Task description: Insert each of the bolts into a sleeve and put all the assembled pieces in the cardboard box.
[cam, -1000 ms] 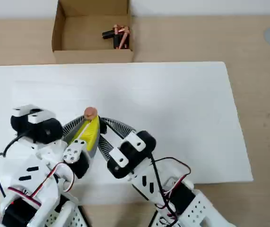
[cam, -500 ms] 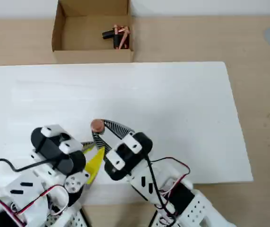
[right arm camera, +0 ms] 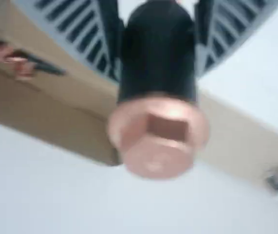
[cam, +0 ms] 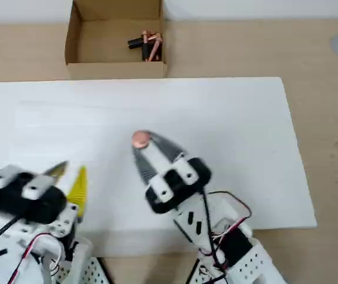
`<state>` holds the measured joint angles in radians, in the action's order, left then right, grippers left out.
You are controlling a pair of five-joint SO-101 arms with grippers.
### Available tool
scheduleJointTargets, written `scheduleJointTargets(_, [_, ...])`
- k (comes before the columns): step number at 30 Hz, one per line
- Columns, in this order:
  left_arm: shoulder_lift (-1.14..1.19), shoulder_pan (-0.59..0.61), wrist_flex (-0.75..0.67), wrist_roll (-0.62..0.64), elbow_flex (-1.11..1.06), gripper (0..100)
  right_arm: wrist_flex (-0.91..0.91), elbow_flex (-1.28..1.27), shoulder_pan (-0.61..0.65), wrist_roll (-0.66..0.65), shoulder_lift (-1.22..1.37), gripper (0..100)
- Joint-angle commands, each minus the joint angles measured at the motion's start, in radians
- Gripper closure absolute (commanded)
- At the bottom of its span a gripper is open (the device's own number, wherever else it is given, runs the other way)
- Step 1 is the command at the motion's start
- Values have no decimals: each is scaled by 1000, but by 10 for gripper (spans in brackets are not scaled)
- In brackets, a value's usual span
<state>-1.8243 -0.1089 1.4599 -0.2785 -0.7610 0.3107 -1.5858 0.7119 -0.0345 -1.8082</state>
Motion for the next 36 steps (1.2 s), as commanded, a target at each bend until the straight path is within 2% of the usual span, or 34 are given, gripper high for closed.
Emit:
scheduleJointTargets(1, [-2,155,-8,0,20,893,-12,142,-73,-9,22,988])
scheduleJointTargets(4, [-2,265,-68,68,-55,893,-75,240,-107,-9,191,988])
scheduleJointTargets(8, [-2,379,-296,160,-318,893,-181,415,-143,-5,504,988])
scheduleJointTargets(10, [-2,405,-414,175,-456,895,-212,530,-156,-5,665,988])
scheduleJointTargets(13, [-2,407,-505,176,-597,895,-222,704,-159,-5,866,987])
scheduleJointTargets(25, [-2,405,-647,181,-832,896,-222,1311,-220,-9,1601,987])
scheduleJointTargets(33, [-2,410,-647,181,-825,896,-215,1770,-275,-9,2054,987])
scheduleJointTargets(36, [-2,408,-647,195,-809,895,-152,1945,-286,-9,2183,987])
